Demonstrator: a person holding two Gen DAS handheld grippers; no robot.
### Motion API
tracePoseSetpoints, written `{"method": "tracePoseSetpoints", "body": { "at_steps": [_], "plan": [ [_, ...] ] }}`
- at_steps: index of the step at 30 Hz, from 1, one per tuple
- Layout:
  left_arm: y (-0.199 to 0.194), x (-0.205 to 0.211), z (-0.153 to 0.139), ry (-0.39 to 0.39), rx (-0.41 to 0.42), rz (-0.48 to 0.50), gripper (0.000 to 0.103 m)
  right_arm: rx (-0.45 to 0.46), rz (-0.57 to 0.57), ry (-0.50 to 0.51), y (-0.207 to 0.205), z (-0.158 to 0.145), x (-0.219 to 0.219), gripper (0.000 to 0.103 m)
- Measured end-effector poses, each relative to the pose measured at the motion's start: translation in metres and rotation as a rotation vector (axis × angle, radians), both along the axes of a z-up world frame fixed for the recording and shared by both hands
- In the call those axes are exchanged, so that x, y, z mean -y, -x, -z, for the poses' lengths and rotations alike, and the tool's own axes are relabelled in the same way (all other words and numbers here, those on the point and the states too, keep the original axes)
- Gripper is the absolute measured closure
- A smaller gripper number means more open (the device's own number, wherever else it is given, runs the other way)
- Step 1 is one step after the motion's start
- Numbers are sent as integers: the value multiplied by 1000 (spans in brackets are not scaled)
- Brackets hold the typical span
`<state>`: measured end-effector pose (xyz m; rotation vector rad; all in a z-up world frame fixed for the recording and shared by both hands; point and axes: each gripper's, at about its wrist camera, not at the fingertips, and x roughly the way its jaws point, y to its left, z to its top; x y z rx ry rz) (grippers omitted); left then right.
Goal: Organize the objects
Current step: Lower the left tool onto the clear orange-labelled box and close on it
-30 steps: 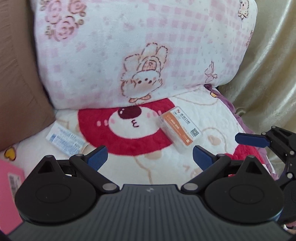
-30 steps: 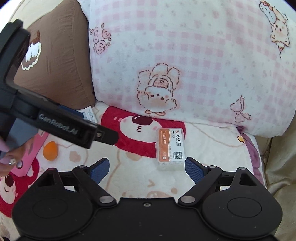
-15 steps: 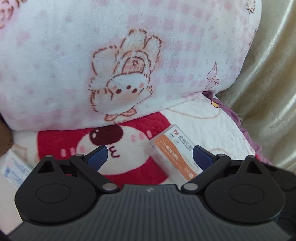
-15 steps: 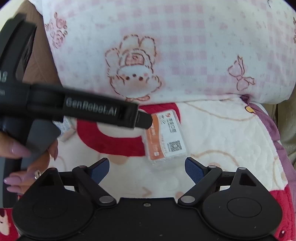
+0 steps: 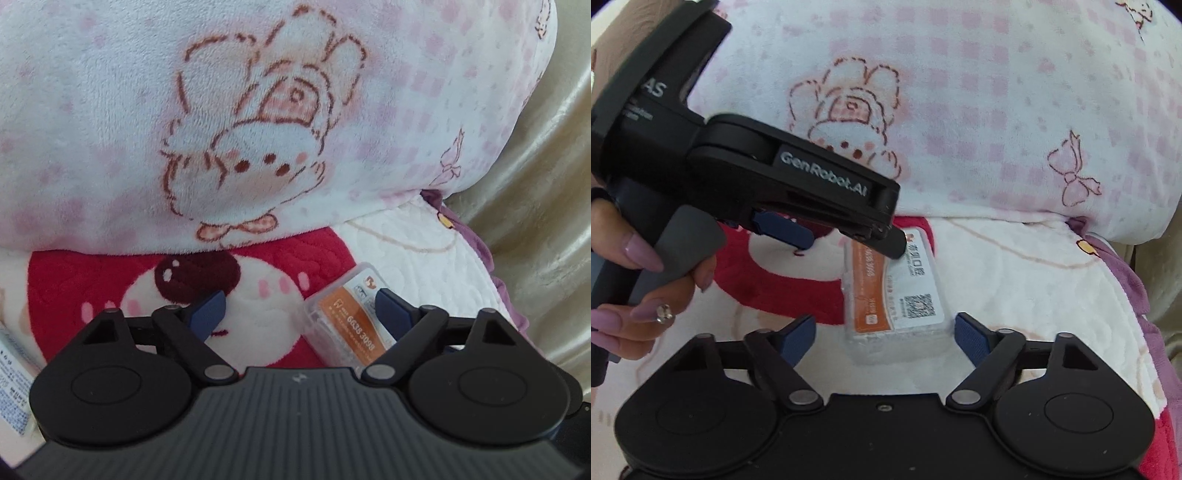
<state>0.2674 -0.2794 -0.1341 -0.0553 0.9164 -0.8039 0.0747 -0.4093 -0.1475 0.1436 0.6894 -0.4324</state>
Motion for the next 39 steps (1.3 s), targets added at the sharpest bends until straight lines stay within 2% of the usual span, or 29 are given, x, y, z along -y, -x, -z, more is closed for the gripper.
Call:
{"method": "tracePoseSetpoints", "body": {
  "at_steps": [2,4,16,19,21,24,26,27,35,39],
  "plan": [
    [-2,1,0,36,-10,3,30,-12,19,-8,0,1,5,34],
    [-4,3,1,58,-27,7,34,-14,23,-27,1,2,9,36],
    [-9,-3,6,103,-72,22,34,-3,-85,-100,5,-7,14,38],
    [-10,-6,6,117,-88,32,36,-11,-153,-101,6,-10,4,38],
    [-8,-10,7,130,-105,56,38,-16,-240,-93,8,-14,-3,38],
    [0,-16,8,111,-106,100,47,-24,-332,-84,15,-18,-7,38],
    [7,-19,9,83,-95,123,55,-33,-355,-75,18,-18,-8,38],
    [10,-22,10,81,-95,130,56,-41,-359,-69,17,-17,-8,38],
    [15,-45,8,104,-183,46,60,-142,-404,-23,19,-16,-8,38],
    [27,-52,7,103,-182,11,60,-191,-390,-10,20,-13,-4,39]
  ]
}}
